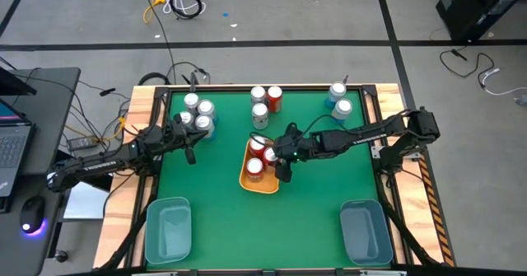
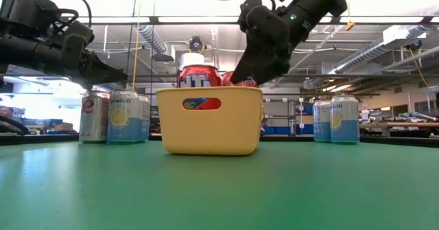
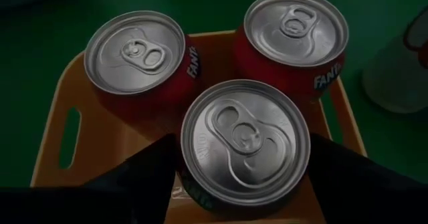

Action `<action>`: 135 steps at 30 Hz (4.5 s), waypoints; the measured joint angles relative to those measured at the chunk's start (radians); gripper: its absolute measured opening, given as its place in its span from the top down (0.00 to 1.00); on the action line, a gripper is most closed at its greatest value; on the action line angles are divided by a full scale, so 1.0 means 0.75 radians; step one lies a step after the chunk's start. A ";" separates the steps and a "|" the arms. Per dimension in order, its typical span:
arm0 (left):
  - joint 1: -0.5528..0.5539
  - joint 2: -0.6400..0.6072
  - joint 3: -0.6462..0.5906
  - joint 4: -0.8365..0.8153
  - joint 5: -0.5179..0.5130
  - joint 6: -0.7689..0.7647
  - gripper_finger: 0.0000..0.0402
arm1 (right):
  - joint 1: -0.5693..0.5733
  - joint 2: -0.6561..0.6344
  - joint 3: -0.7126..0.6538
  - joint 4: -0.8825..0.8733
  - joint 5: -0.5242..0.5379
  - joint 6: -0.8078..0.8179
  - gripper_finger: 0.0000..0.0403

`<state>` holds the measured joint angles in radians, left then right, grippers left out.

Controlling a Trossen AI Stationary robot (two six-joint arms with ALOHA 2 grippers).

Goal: Sort soda cans
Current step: Put the bottom orange soda can into the yellow bin, then adjust the bottom orange soda can in the yellow bin

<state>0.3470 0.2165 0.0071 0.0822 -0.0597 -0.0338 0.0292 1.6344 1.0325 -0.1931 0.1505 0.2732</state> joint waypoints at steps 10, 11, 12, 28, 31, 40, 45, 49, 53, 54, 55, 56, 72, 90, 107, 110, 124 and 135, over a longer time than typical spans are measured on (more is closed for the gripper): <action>0.000 0.000 0.000 0.000 0.000 -0.001 0.98 | -0.003 -0.005 0.050 -0.028 -0.073 0.043 0.08; 0.000 0.000 0.000 0.000 0.000 -0.001 0.98 | -0.003 -0.005 0.067 -0.051 -0.073 0.029 0.05; 0.000 0.000 0.000 0.000 0.000 -0.001 0.98 | -0.003 -0.005 0.086 -0.071 -0.073 0.019 0.03; 0.000 0.000 0.000 0.001 0.001 -0.001 0.98 | 0.020 -0.007 0.290 -0.232 -0.145 -0.121 0.69; -0.001 0.000 0.000 0.001 0.011 -0.003 0.98 | 0.020 -0.002 0.291 -0.232 -0.208 -0.130 0.93; -0.001 0.000 0.000 0.002 0.022 0.001 0.98 | 0.051 0.053 0.293 -0.183 -0.402 -0.142 0.95; -0.001 0.000 0.000 0.009 0.023 0.001 0.98 | 0.089 0.133 0.380 -0.213 -0.350 -0.125 0.99; -0.002 0.001 0.000 0.002 0.026 0.006 0.98 | 0.124 0.217 0.542 -0.358 -0.270 -0.125 1.00; -0.003 0.014 0.000 0.005 0.026 0.009 0.98 | 0.138 0.339 0.728 -0.565 -0.244 -0.111 1.00; -0.003 0.022 0.000 0.007 0.026 0.009 0.98 | 0.140 0.375 0.778 -0.628 -0.243 -0.110 1.00; -0.003 0.025 0.000 0.008 0.025 0.011 0.98 | 0.143 0.410 0.829 -0.683 -0.241 -0.110 1.00; -0.003 0.025 0.000 0.008 0.025 0.011 0.98 | 0.143 0.445 0.883 -0.731 -0.239 -0.113 1.00; -0.003 0.026 0.000 0.005 0.015 0.009 0.98 | 0.115 0.657 1.132 -0.987 -0.168 -0.179 1.00; -0.003 0.038 0.014 0.065 0.155 -0.110 0.99 | 0.180 0.626 1.296 -1.162 -0.132 -0.091 0.96; -0.004 0.193 0.038 0.146 0.190 -0.100 1.00 | 0.083 0.633 1.319 -1.151 -0.187 -0.462 0.13; -0.003 0.193 0.038 0.145 0.188 -0.100 1.00 | 0.060 0.633 1.279 -1.103 -0.212 -0.492 0.07; -0.003 0.200 0.038 0.141 0.183 -0.076 1.00 | 0.020 0.633 1.149 -0.955 -0.307 -0.544 0.13; -0.003 0.201 0.038 0.140 0.176 -0.071 1.00 | 0.002 0.633 1.114 -0.900 -0.216 -0.543 0.26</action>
<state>0.3447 0.3672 0.0353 0.1870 0.0727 -0.0872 0.0305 2.1094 1.8678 -0.8678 -0.0115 -0.1337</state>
